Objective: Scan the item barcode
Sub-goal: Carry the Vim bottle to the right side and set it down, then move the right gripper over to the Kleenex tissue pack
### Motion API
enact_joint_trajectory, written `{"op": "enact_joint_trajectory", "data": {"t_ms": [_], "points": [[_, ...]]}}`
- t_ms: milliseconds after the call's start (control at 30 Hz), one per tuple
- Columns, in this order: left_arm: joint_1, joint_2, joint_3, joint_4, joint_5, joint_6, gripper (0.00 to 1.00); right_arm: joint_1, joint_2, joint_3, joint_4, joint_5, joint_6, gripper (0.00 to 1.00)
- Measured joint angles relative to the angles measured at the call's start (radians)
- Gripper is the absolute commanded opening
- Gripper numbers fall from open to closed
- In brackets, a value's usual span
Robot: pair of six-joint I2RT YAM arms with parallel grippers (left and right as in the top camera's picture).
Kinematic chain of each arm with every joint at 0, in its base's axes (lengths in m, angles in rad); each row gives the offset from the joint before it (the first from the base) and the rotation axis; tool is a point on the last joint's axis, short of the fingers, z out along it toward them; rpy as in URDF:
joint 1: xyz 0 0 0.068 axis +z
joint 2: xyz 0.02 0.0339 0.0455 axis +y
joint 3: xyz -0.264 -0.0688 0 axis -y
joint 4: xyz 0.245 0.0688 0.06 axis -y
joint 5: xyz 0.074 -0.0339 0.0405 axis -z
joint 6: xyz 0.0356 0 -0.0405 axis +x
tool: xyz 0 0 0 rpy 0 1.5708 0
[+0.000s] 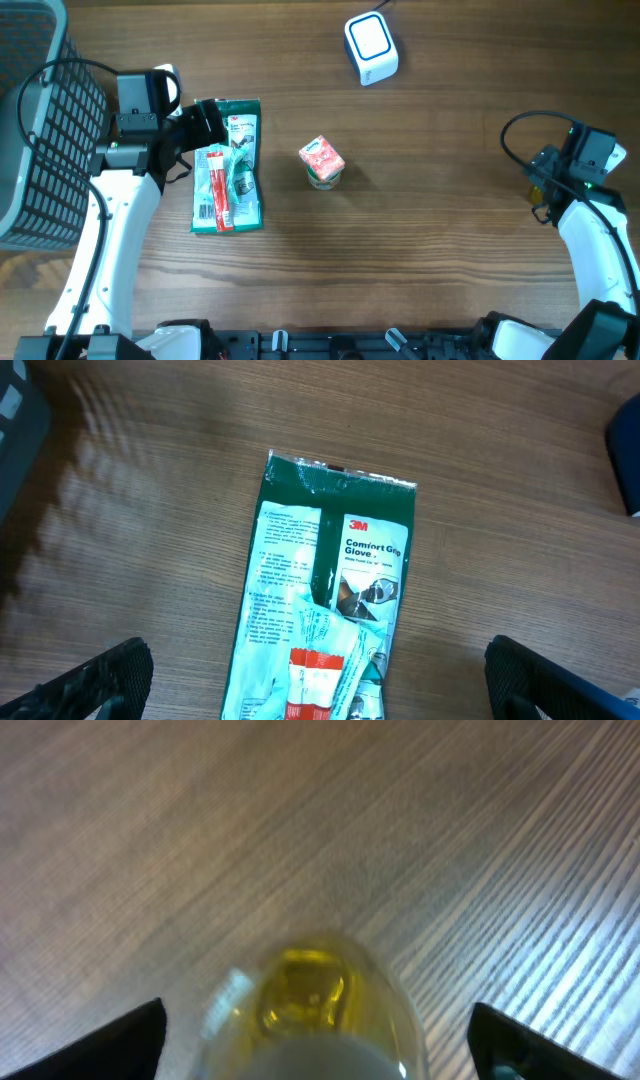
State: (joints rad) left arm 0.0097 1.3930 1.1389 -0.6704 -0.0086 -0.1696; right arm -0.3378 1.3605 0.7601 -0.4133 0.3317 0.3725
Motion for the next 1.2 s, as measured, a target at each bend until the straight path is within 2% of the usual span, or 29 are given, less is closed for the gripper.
{"op": "enact_joint_trajectory", "data": {"t_ms": [133, 367, 567, 633, 800, 1033, 1200], "points": [[0.000, 0.000, 0.000, 0.000, 0.000, 0.000, 1.00, 0.000, -0.013, 0.023, -0.075, -0.014, -0.011, 1.00], [0.000, 0.000, 0.000, 0.000, 0.000, 0.000, 1.00, 0.000, -0.140, 0.183, -0.237, -0.111, -0.035, 1.00], [0.000, 0.000, 0.000, 0.000, 0.000, 0.000, 1.00, 0.031, -0.231, 0.251, -0.340, -0.438, -0.180, 1.00], [0.000, 0.000, 0.000, 0.000, 0.000, 0.000, 1.00, 0.076, -0.235, 0.253, -0.374, -0.512, -0.218, 1.00], [0.000, 0.000, 0.000, 0.000, 0.000, 0.000, 1.00, 0.296, -0.204, 0.253, -0.414, -0.625, -0.262, 0.89], [0.000, 0.000, 0.000, 0.000, 0.000, 0.000, 1.00, 0.634, -0.030, 0.253, -0.294, -0.650, -0.182, 0.89], [0.000, 0.000, 0.000, 0.000, 0.000, 0.000, 1.00, 0.781, 0.135, 0.281, -0.265, -0.649, -0.148, 0.82]]}}
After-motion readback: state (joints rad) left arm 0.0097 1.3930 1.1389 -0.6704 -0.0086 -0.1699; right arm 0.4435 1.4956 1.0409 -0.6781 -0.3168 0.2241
